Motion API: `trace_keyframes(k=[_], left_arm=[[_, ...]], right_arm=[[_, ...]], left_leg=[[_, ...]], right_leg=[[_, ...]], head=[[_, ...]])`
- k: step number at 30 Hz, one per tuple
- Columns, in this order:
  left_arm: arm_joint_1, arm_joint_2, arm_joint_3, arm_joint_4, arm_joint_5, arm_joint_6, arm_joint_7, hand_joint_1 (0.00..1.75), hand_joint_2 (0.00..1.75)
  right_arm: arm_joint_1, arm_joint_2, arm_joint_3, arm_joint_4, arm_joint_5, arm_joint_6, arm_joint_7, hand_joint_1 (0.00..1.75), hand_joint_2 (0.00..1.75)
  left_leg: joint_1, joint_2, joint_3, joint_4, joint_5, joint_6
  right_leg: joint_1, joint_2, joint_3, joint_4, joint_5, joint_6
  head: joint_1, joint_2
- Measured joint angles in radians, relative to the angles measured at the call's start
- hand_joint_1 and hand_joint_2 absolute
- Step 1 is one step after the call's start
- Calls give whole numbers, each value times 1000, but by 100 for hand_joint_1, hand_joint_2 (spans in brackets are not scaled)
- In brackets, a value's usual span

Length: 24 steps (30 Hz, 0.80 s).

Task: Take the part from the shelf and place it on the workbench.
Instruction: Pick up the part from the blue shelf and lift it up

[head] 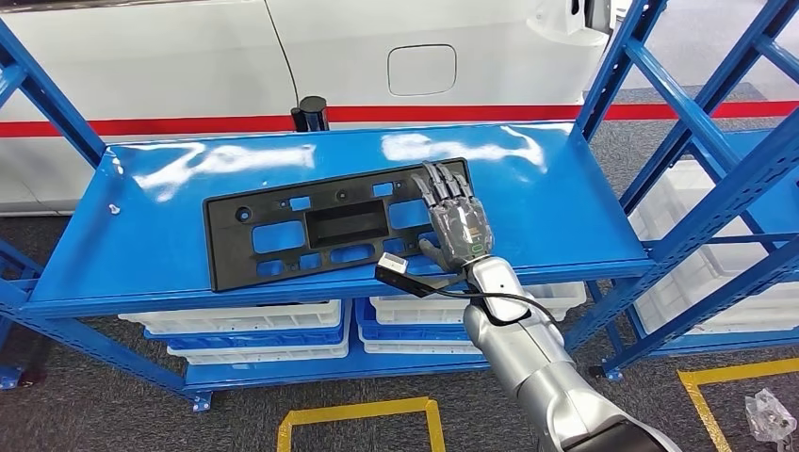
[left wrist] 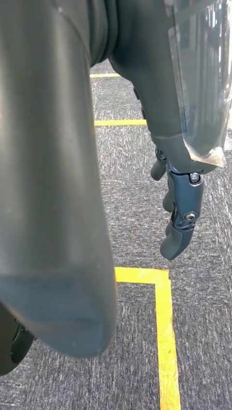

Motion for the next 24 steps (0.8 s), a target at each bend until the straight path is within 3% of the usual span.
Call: trace_keyframes(k=[10, 16, 24], left_arm=[[0, 2, -4, 0, 0, 14, -12, 0, 0], [0, 2, -5, 0, 0, 12, -11, 0, 0], [2, 2, -5, 0, 10, 22, -1, 0, 0]], right_arm=[[0, 0, 0, 15, -1, -22, -6, 0, 175], [12, -2, 2, 1, 67, -72, 39, 0, 175], [109, -52, 53, -341, 180, -64, 153, 0, 175]], left_leg=[[0, 0, 0, 0, 0, 0], [0, 0, 0, 0, 0, 0], [0, 0, -3, 0, 0, 0]], right_leg=[[0, 0, 0, 0, 0, 0], [0, 0, 0, 0, 0, 0], [0, 0, 4, 0, 0, 0]], head=[[0, 0], [0, 0], [0, 0]])
